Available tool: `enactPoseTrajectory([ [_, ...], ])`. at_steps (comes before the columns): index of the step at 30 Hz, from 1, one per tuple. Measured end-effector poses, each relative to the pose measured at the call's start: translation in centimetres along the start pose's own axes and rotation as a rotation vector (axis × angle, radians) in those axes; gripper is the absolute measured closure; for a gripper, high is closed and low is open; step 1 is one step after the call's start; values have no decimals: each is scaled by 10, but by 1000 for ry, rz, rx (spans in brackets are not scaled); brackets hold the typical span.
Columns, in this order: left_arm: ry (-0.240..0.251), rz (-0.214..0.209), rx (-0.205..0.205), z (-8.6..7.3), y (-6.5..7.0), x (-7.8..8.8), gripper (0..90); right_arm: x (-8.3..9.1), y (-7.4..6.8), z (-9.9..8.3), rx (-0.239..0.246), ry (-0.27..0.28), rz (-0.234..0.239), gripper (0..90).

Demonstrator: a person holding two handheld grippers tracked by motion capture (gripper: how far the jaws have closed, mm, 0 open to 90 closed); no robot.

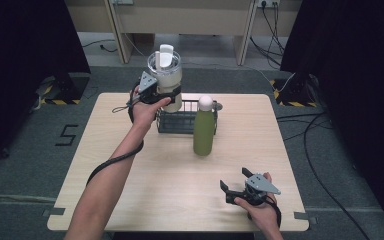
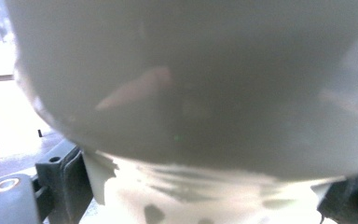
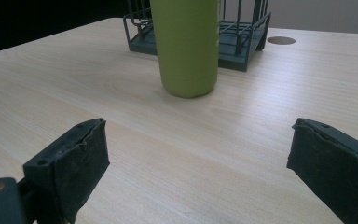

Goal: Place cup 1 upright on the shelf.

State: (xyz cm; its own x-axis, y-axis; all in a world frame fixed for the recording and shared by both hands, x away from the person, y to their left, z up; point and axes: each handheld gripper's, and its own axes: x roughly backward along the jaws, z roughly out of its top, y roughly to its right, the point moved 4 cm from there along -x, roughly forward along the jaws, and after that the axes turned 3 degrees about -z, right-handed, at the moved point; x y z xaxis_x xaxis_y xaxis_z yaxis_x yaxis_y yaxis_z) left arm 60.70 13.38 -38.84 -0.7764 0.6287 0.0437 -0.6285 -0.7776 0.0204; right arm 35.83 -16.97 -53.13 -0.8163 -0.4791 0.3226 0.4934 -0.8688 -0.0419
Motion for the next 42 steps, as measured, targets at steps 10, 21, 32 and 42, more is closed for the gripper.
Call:
enactPoseTrajectory([
  [10, -20, 13, -1, -8, -3, -4, 93, 0, 0, 0, -3, -1, 2, 49],
  [21, -36, 20, 15, -19, -5, -7, 93, -1, 0, -1, 7, -4, 3, 50],
  [32, -61, 26, 25, -31, -5, -10, 93, -1, -1, -2, 4, -10, 5, 51],
  [42, -75, 34, 41, -41, -5, -12, 93, -1, -1, -2, 4, -9, 9, 53],
])
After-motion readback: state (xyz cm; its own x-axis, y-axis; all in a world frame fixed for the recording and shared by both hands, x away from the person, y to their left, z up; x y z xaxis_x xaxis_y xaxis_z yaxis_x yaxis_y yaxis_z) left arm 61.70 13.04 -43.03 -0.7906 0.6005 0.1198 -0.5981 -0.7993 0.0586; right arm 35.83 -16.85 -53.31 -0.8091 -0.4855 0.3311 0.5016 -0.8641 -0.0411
